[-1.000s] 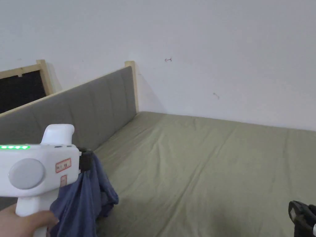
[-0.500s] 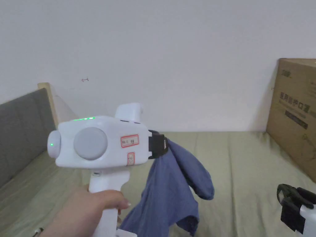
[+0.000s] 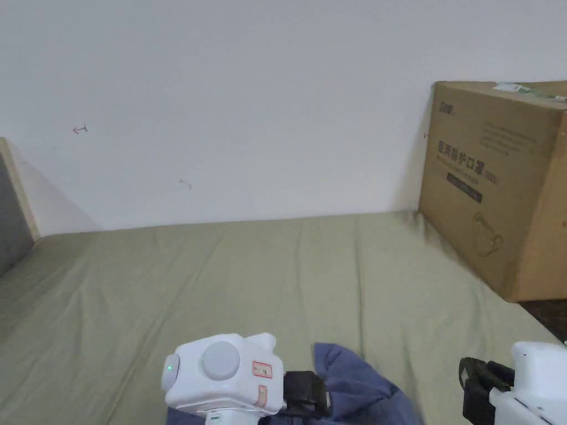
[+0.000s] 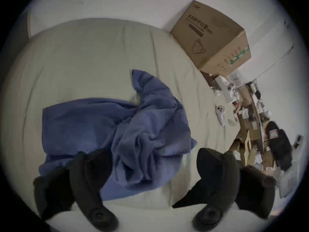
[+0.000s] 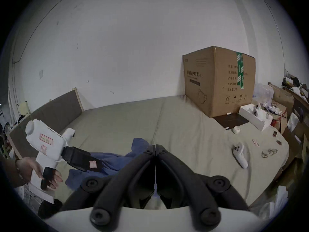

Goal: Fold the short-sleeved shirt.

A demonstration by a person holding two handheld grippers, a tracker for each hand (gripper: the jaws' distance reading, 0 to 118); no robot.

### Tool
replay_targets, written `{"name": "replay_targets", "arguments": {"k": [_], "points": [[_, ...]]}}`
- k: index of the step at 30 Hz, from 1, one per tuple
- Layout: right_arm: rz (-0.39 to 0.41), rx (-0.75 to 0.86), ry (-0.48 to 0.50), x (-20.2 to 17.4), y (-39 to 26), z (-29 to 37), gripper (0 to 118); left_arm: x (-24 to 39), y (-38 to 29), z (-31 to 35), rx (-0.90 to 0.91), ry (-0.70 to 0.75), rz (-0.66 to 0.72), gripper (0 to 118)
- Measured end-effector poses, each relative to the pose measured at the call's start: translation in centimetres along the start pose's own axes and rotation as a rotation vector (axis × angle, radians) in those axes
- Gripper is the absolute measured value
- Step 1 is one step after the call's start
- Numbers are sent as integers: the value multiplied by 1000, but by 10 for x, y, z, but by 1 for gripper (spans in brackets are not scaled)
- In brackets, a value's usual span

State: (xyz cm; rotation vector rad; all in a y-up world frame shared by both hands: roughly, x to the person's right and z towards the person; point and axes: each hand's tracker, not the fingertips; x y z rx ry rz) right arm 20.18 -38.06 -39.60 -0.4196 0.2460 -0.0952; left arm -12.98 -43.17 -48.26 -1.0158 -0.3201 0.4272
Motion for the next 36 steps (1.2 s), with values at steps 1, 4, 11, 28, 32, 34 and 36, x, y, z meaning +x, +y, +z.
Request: {"name": "replay_targets", "arguments": {"k": [1, 4, 11, 28, 32, 34, 36], "points": [[-2, -1, 2, -1, 0, -1, 0, -3, 3, 12, 44, -23, 1, 102], [-4, 3, 10, -8, 3, -3, 0, -5, 7, 64, 240, -7, -31, 102], [25, 81, 37, -30, 9, 8, 0, -13, -50, 167, 641, 262, -183, 17], [79, 3, 54, -39, 1, -27, 0, -155, 30, 55, 47, 400, 48, 40], [85, -39, 18, -30, -9, -43, 0, -188, 41, -8, -35, 434, 91, 100], [68, -68, -7, -25, -16, -56, 0, -199, 40, -34, -66, 391, 92, 100], [31, -109, -11, -20, -21, -72, 0, -195, 30, -51, -111, 350, 90, 100]]}}
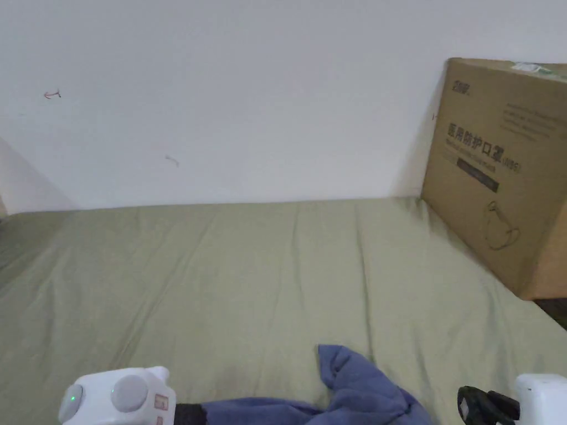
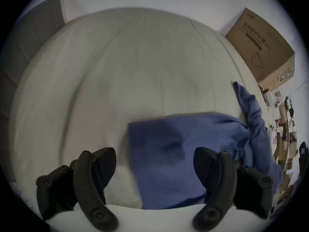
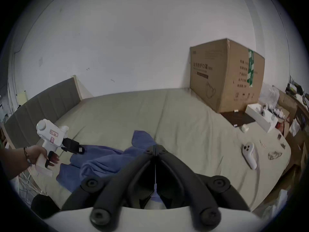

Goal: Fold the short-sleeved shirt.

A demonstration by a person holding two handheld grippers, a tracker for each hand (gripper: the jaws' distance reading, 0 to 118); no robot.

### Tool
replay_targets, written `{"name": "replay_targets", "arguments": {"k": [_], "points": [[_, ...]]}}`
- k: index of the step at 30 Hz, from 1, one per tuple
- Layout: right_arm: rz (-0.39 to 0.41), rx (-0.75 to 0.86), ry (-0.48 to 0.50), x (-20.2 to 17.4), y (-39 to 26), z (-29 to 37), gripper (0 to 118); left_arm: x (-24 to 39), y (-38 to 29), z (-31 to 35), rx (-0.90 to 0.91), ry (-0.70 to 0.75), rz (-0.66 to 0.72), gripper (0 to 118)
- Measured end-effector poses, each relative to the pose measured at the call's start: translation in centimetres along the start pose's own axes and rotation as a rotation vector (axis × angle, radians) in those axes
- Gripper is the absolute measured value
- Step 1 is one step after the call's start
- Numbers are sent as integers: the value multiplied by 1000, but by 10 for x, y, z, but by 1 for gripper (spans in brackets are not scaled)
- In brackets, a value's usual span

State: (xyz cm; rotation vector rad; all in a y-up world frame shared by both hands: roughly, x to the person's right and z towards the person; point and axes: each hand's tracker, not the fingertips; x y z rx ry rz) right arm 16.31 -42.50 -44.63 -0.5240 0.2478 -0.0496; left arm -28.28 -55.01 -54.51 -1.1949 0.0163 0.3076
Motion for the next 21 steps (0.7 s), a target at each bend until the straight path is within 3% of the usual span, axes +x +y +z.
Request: {"name": "replay_targets", "arguments": {"k": [2, 3, 5, 6, 8, 10, 11, 13, 14, 17, 20, 21], "points": [[-14, -45, 18, 6, 0, -22, 0, 12, -10, 5, 59, 53, -83, 97], [-9, -67, 15, 8, 1, -34, 0, 16, -17, 12, 88, 59, -120, 84], [-30, -133, 47, 15, 7, -62, 0, 13, -26, 30, 135, 40, -141, 23], [-56, -159, 85, 20, 11, -75, 0, 9, -29, 39, 149, -2, -120, 0], [-112, -235, 170, 30, 21, -107, 0, -9, -38, 63, 205, -129, -46, 0], [-114, -321, 146, 34, 32, -136, 0, -15, -47, 86, 263, -132, -41, 0], [-120, -363, 153, 36, 36, -153, 17, -18, -52, 99, 301, -103, -55, 0], [-100, -466, 124, 37, 38, -183, 108, -24, -59, 118, 333, -91, -66, 0], [-76, -525, 95, 38, 34, -199, 116, -28, -61, 126, 334, -96, -61, 0], [-12, -625, 30, 38, 24, -231, 112, -23, -70, 144, 347, -95, -52, 0], [38, -737, 79, 35, 9, -247, 106, -24, -75, 149, 350, -81, -55, 0], [35, -734, 106, 34, 6, -245, 95, -25, -76, 151, 352, -76, -49, 0]]}}
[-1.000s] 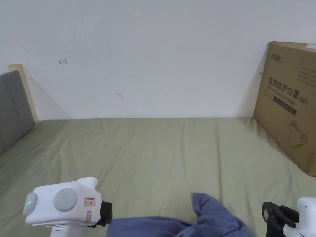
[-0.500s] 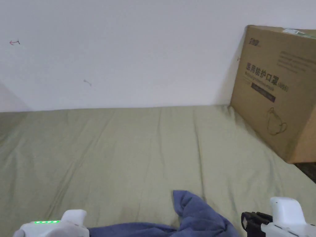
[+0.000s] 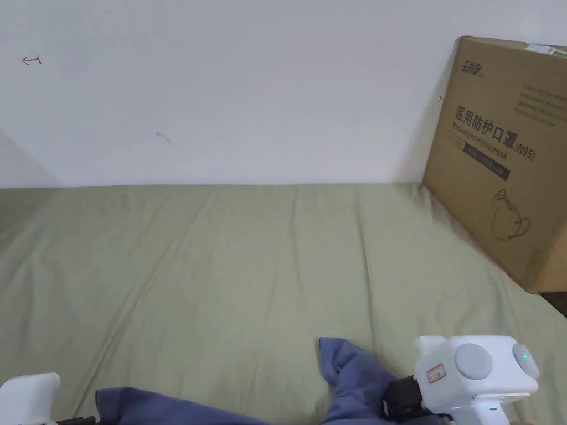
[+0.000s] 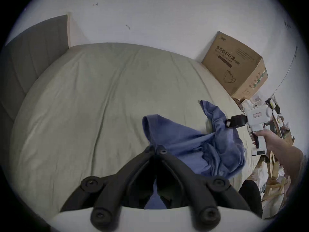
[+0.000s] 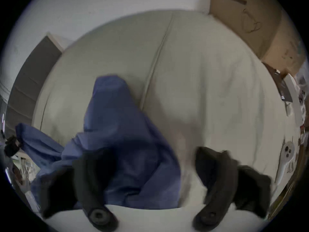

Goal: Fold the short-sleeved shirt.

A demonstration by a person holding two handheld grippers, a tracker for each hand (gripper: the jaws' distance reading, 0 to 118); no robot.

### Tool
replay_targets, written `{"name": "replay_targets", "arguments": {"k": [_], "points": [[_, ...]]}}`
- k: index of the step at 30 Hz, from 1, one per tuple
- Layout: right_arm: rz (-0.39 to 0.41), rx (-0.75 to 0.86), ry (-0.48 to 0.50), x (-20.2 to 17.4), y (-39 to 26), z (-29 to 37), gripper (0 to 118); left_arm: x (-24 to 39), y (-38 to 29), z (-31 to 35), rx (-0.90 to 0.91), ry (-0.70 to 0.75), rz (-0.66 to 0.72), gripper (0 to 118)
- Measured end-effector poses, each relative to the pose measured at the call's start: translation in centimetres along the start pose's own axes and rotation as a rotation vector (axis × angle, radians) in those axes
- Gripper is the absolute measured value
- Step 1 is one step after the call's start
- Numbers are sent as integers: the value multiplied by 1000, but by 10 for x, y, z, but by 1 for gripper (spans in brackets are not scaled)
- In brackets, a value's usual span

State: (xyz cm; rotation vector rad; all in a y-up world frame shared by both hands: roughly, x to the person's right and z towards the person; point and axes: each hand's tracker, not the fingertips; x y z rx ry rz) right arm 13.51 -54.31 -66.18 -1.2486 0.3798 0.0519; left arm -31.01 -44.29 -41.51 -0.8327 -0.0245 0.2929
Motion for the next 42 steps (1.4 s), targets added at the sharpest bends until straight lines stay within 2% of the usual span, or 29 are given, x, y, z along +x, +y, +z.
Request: {"name": "replay_targets", "arguments": {"k": [1, 2, 3, 4, 6, 8, 13, 15, 18, 23, 27, 31, 35, 38, 42], "points": [[0, 15, 20, -3, -3, 4, 63, -1, -1, 3, 3, 1, 7, 0], [13, 48, -1, -8, -8, 13, 35, -1, 0, 5, 7, 2, 16, 0], [23, 91, 4, -10, -10, 23, 14, -1, 0, 9, 12, 4, 22, 0], [21, 123, 27, -12, -14, 37, 8, -1, 1, 15, 26, 9, 25, 0], [43, 193, 70, -14, -18, 67, 8, -1, 5, 29, 69, 24, 30, 0], [76, 276, 65, -17, -22, 107, 8, -2, 14, 52, 123, 40, 35, 0], [93, 440, 66, -6, -29, 204, 8, -6, 48, 116, 251, 92, 16, 0], [93, 492, 67, 1, -29, 239, 8, -5, 63, 140, 294, 128, -22, 0], [46, 585, 71, 11, -24, 289, 8, 1, 87, 176, 359, 130, -40, 0], [67, 706, 51, 5, -3, 365, 8, 13, 134, 213, 437, 132, -61, 0], [73, 770, 30, -5, 27, 403, 8, 11, 176, 215, 482, 124, -48, 0], [58, 815, 13, -11, 66, 415, 8, 7, 216, 196, 532, 156, -31, 0], [23, 831, 14, -14, 98, 396, 8, 1, 234, 166, 590, 166, 15, 0], [-32, 788, 25, -8, 115, 352, 8, -4, 227, 135, 584, 177, 36, 0], [-100, 624, 35, 7, 102, 246, 8, -26, 184, 68, 384, 179, 91, 0]]}}
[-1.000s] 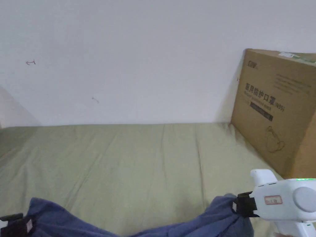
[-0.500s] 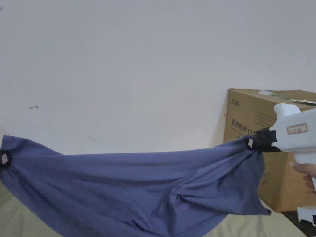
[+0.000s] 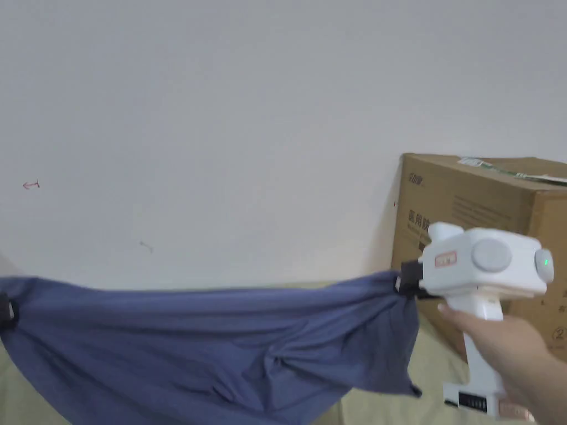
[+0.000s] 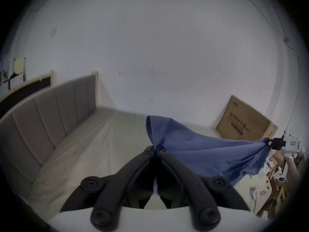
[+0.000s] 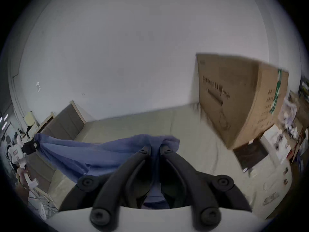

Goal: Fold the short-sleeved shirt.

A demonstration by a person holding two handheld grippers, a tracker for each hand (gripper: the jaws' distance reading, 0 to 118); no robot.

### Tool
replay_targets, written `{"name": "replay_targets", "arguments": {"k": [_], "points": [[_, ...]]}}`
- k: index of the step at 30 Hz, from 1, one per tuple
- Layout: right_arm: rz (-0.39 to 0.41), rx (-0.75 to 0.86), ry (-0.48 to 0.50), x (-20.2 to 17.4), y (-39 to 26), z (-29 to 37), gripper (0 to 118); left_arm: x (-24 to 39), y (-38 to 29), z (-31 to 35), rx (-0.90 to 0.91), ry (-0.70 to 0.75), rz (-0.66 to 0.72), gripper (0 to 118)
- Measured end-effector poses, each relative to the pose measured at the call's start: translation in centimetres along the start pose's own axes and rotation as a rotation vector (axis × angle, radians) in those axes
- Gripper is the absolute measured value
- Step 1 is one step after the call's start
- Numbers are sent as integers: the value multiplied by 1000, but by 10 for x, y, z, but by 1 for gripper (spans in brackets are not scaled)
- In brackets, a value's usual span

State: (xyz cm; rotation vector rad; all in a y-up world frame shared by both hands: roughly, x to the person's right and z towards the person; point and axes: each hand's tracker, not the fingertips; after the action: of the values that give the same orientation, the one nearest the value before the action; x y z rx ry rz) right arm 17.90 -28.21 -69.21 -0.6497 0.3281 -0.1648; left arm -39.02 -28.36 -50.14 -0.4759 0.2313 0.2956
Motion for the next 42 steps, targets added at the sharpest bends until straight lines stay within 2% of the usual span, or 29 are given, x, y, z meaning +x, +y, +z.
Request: {"name": "replay_targets", "arguments": {"k": [4, 6, 8, 13, 16, 18, 21, 22, 23, 24, 25, 26, 28, 30, 33, 35, 36, 39, 40, 42], "points": [[-14, -318, -37, 43, -117, -76, 8, -29, -108, -38, -317, 10, -28, 0], [4, -428, -49, 59, -177, -88, 8, -48, -162, -41, -427, 1, -4, 0], [-23, -507, -18, 79, -224, -83, 8, -62, -203, -29, -500, 35, 16, 0], [-24, -499, 61, 97, -276, -21, 8, -82, -256, 21, -589, 19, 40, 0], [-4, -505, 70, 94, -284, 14, 8, -79, -260, 51, -591, -3, 30, 0], [48, -517, 53, 91, -291, 32, 8, -77, -262, 69, -583, -17, 50, 0], [62, -505, 26, 89, -303, 49, 8, -79, -265, 83, -586, -51, 82, 1], [57, -504, -36, 85, -309, 54, 26, -79, -265, 89, -589, -70, 107, 8], [60, -533, -92, 83, -314, 57, 62, -78, -267, 94, -586, -65, 118, 27], [54, -536, -121, 82, -319, 61, 100, -82, -269, 97, -583, -75, 138, 56], [16, -519, -146, 82, -322, 73, 118, -82, -270, 103, -574, -94, 165, 86], [-12, -497, -95, 81, -322, 75, 117, -81, -269, 108, -561, -106, 179, 95], [-85, -476, -61, 79, -321, 87, 117, -75, -266, 120, -538, -114, 170, 97], [-107, -409, -59, 75, -313, 109, 117, -67, -258, 133, -469, -115, 149, 100], [-141, -270, -28, 66, -296, 138, 117, -52, -242, 156, -342, -116, 158, 100], [-200, -145, 21, 60, -284, 161, 111, -43, -232, 174, -245, -99, 165, 95], [-242, -97, 69, 58, -280, 170, 100, -39, -228, 182, -206, -100, 167, 86], [-397, -3, 229, 55, -274, 186, 10, -23, -217, 197, -126, -59, 142, 7], [-453, 3, 259, 54, -275, 184, 5, -20, -215, 200, -113, -36, 130, 2], [-512, -15, 313, 50, -278, 182, 4, -18, -210, 200, -122, -49, 135, 1]]}}
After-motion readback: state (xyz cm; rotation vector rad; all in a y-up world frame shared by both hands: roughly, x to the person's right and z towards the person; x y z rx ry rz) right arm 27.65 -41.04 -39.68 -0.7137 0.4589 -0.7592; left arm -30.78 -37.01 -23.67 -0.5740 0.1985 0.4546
